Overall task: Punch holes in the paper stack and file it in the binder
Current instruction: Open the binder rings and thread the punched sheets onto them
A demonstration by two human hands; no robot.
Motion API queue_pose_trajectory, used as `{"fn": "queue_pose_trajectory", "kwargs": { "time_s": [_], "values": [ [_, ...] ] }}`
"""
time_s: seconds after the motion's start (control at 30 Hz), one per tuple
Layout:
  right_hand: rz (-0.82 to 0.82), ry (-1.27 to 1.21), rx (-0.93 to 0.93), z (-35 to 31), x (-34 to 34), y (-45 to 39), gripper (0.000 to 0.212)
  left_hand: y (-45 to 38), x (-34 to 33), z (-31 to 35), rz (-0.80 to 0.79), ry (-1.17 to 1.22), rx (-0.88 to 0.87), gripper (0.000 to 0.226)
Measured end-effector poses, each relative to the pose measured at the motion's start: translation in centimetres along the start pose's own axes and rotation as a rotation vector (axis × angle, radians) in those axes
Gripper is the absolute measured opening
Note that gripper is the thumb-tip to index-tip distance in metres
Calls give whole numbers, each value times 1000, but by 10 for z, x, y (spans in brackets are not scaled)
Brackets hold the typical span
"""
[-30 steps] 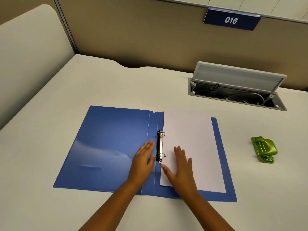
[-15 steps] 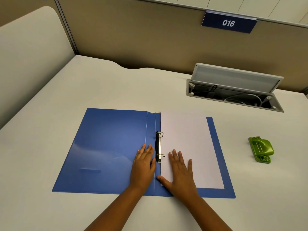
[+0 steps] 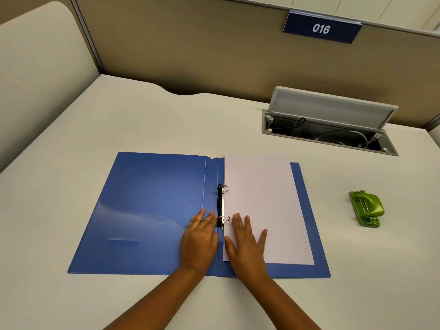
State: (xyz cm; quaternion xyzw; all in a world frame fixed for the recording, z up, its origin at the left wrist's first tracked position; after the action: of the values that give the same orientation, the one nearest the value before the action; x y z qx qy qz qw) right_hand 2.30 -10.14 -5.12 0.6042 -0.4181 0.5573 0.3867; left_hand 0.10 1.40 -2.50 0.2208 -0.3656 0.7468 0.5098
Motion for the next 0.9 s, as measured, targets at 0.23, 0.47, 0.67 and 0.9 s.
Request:
{"fn": "queue_pose_trajectory", "kwargs": {
  "time_s": [0.23,0.47,0.67,0.9],
  "values": [
    [61,2,-63,5,-14,3,61,2,-13,3,-130,-30,-44,47],
    [80,94,-59,7,-9,1,63,8,-19,-2,-212,-68,-26,50],
    [77,91,-62,7,-11,0,64,13,-22,-1,-154,-52,-112,56],
    [78,90,-57,7,-10,0,65,14,-31,-8,-209,-78,-104,57]
  ]
}}
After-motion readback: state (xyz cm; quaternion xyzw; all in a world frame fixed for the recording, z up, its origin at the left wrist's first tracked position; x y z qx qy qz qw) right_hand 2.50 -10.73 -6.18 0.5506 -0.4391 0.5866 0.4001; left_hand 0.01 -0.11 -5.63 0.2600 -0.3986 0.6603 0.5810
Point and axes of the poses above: each hand's wrist, its own y-axis away from the middle knuckle, its own x-axis out of the back of the hand, z = x × y, the point moved 9 cm from there along -y, towards the middle knuckle, and after that the axes turned 13 degrees about y, right-handed, at the moved point
